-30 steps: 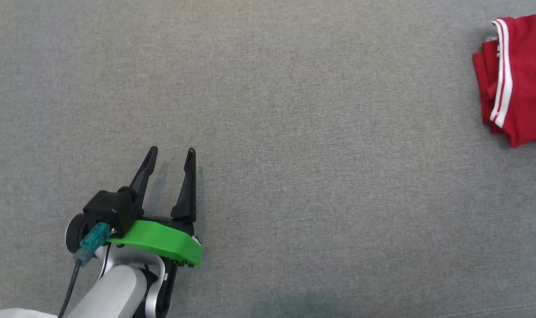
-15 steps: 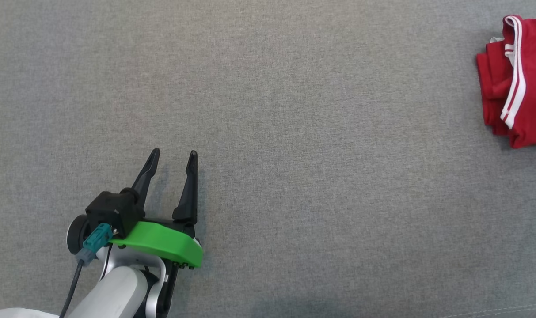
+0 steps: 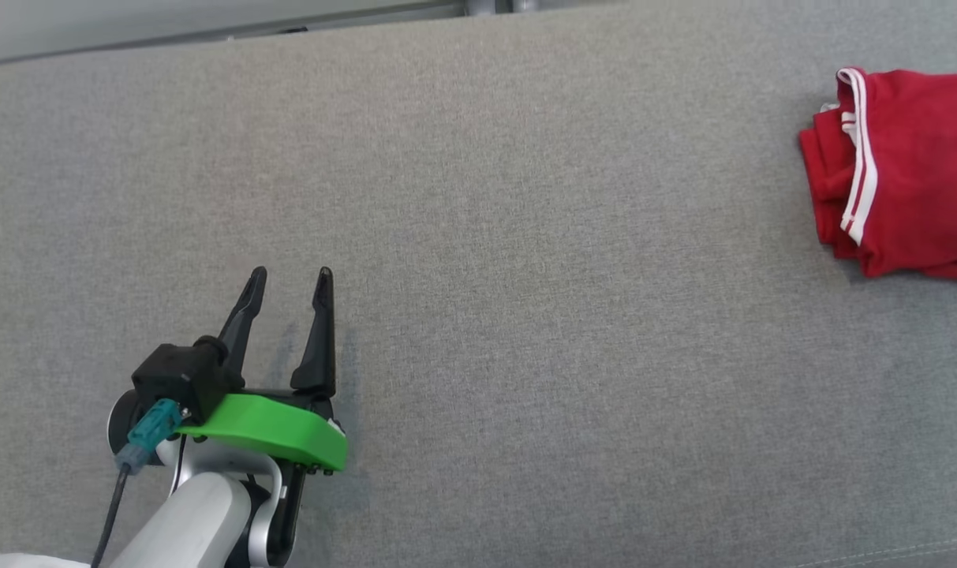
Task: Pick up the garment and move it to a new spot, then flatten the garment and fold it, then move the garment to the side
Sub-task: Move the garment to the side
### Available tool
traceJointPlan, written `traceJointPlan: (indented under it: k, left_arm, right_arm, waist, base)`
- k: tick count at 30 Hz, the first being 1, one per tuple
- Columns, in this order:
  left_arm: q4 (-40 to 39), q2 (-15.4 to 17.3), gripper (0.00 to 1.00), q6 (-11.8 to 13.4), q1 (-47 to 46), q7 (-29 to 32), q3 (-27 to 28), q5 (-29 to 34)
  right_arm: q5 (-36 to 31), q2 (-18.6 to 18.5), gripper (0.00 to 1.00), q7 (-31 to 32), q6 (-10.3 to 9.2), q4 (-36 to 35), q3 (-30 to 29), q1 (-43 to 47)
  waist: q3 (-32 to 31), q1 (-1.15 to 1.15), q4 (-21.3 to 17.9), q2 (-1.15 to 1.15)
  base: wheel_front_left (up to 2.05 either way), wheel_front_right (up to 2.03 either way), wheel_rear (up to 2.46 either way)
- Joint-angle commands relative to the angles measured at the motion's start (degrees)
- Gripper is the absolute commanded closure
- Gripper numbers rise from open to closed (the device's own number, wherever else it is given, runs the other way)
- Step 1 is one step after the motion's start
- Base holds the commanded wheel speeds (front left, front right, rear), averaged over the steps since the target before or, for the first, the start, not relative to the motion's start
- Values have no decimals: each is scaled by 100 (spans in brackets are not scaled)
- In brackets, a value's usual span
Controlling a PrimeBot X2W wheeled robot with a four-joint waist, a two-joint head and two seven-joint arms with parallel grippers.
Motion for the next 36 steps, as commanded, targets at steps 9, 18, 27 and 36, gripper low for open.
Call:
traceJointPlan:
  k: [9, 18, 27, 36]
  left_arm:
    - [329, -115, 0, -163, 253, -190, 382, -377]
    - [620, -114, 0, -147, 625, -288, 848, -380]
    - [623, 33, 0, -87, 1066, -301, 1070, -15]
    - [416, 15, 0, -18, 1484, -299, 1156, 240]
  right_arm:
    - [944, 265, 0, -239, -2, -215, 1009, 145]
    - [1702, 546, 0, -277, -2, -1187, 1643, 895]
    - [1891, 1152, 0, 82, -2, -2665, 1683, 2167]
    - [1648, 1718, 0, 510, -2, -4247, 1523, 3615]
  waist:
    - [-785, 0, 27, 24]
    - [-1278, 0, 126, 24]
    - [-1552, 0, 205, 24]
    - [-1684, 0, 355, 24]
  base:
    - [0, 0, 0]
    - [0, 0, 0]
    - [0, 0, 0]
    - [0, 0, 0]
